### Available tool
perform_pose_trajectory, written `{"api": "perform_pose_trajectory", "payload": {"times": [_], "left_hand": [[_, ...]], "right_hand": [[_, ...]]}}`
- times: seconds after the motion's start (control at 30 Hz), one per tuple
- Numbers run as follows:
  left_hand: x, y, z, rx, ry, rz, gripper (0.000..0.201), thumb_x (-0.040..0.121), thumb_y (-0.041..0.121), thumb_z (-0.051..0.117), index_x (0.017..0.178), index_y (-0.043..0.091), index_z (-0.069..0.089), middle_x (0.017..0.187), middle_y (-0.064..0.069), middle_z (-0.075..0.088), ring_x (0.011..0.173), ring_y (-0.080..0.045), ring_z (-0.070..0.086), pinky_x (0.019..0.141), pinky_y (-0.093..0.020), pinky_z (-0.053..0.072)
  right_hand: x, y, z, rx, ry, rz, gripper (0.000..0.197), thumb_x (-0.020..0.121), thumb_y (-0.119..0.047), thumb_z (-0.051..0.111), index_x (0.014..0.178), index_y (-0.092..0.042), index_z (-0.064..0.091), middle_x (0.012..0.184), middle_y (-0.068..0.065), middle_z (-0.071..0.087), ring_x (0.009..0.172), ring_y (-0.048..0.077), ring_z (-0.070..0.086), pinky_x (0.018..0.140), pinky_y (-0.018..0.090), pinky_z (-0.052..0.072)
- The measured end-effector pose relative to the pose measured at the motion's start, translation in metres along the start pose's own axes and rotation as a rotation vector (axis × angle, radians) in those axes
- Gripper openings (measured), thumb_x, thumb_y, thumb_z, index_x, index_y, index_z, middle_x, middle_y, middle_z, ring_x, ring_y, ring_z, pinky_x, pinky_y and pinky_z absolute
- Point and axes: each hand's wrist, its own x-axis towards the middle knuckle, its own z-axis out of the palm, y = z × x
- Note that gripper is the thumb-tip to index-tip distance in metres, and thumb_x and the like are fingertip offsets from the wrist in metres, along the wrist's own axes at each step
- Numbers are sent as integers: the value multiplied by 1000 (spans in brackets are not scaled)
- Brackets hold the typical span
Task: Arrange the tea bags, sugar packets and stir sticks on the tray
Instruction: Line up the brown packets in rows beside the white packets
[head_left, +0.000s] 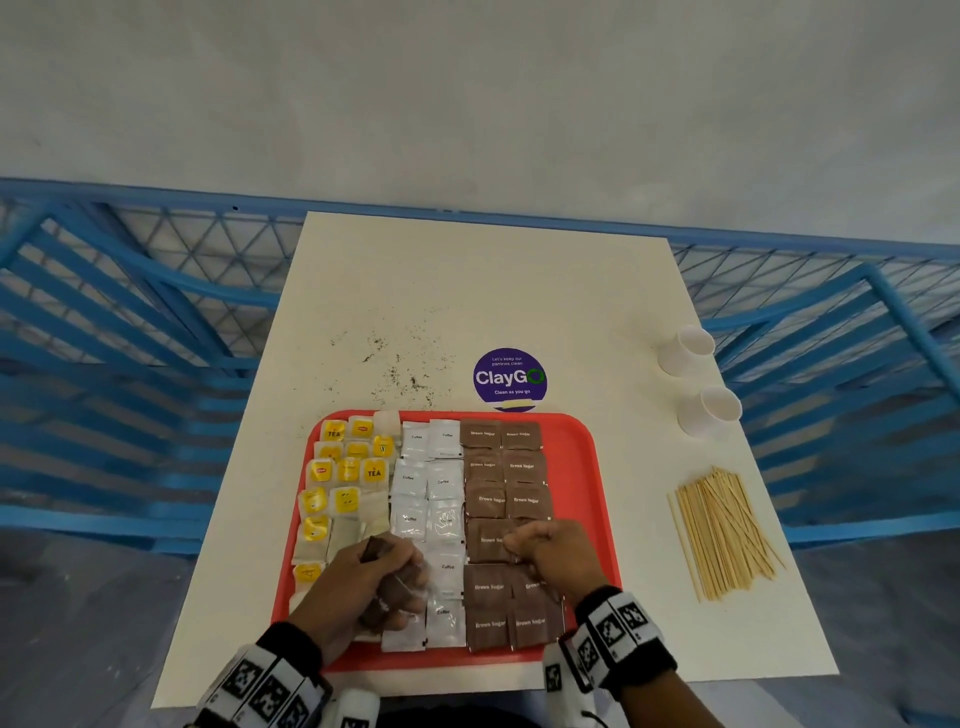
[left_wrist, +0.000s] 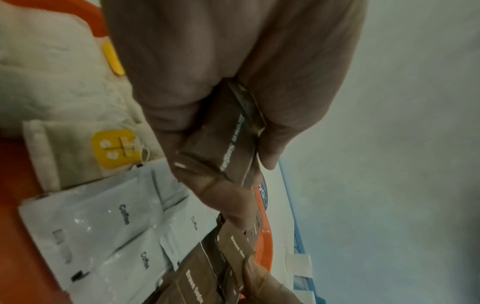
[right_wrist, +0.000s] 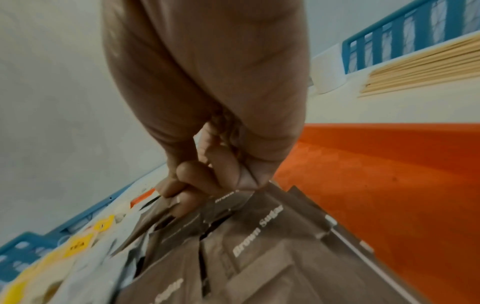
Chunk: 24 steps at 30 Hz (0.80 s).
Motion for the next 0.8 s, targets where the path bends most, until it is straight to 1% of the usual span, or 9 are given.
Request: {"api": "perform_pose_trajectory", "payload": {"times": [0.07,0.17,0.23,0.3,0.4,0.5,0.57,0.63,0.8], "left_hand": [[-3,0,-1,-15,-2,0,34,96,28,60,108,-4,62,112,-36,64,71,-31,67,51,-29,52],[-6,1,-1,-95,-58,-11,38,92,34,62,109,1,61,103,-33,65,76,-33,66,54,-31,53],[-8,4,2,-138,-85,-20,42,94,36,59,113,-1,61,102,-30,67,80,-36,67,57,-35,56],[-7,9,11,-141,-97,-19,45,97,38,52,118,-1,60,104,-31,68,81,-39,69,58,-39,59],[-6,15,30,-120,-149,-6,48,99,42,44,121,2,61,98,-29,69,79,-38,70,60,-42,60],[-4,19,54,-123,-212,-40,53,100,48,43,115,5,70,106,-27,71,88,-36,71,75,-44,58],[-3,21,64,-141,-247,-42,50,99,49,44,118,11,71,114,-24,70,95,-35,68,77,-41,55],[-2,22,68,-165,-274,-20,44,102,44,41,128,20,66,123,-23,67,101,-36,62,80,-43,54],[-4,27,78,-251,-295,-67,45,102,36,43,114,4,73,110,-25,71,80,-31,71,74,-50,59]], "right_hand": [[5,3,4,-72,94,5,23,84,-16,78,73,2,70,47,-7,61,34,1,46,36,14,34],[1,6,2,-242,245,-49,29,78,-25,83,65,-9,64,57,-6,66,45,-3,55,46,10,40],[-12,3,-1,-297,247,-121,31,80,-27,82,64,-14,59,60,-6,65,50,-5,55,50,8,42],[-28,-5,-2,-313,162,-187,31,80,-32,81,66,-15,59,62,-4,66,52,-4,56,55,14,48],[-56,-28,9,-290,-78,-259,36,70,-48,84,83,-20,65,72,-5,66,60,0,59,59,21,50],[-73,-38,26,-548,-70,-465,65,61,-65,76,118,-40,58,106,-21,60,94,-5,55,81,19,49],[-77,-41,29,-630,22,-533,68,64,-60,73,126,-43,50,115,-26,48,104,-3,49,89,20,44],[-78,-41,25,-582,97,-551,58,71,-50,76,123,-41,52,111,-22,45,100,-1,48,88,17,41],[-79,-41,15,-515,169,-580,55,70,-41,81,116,-38,51,113,-20,50,98,-1,53,84,15,45]]}}
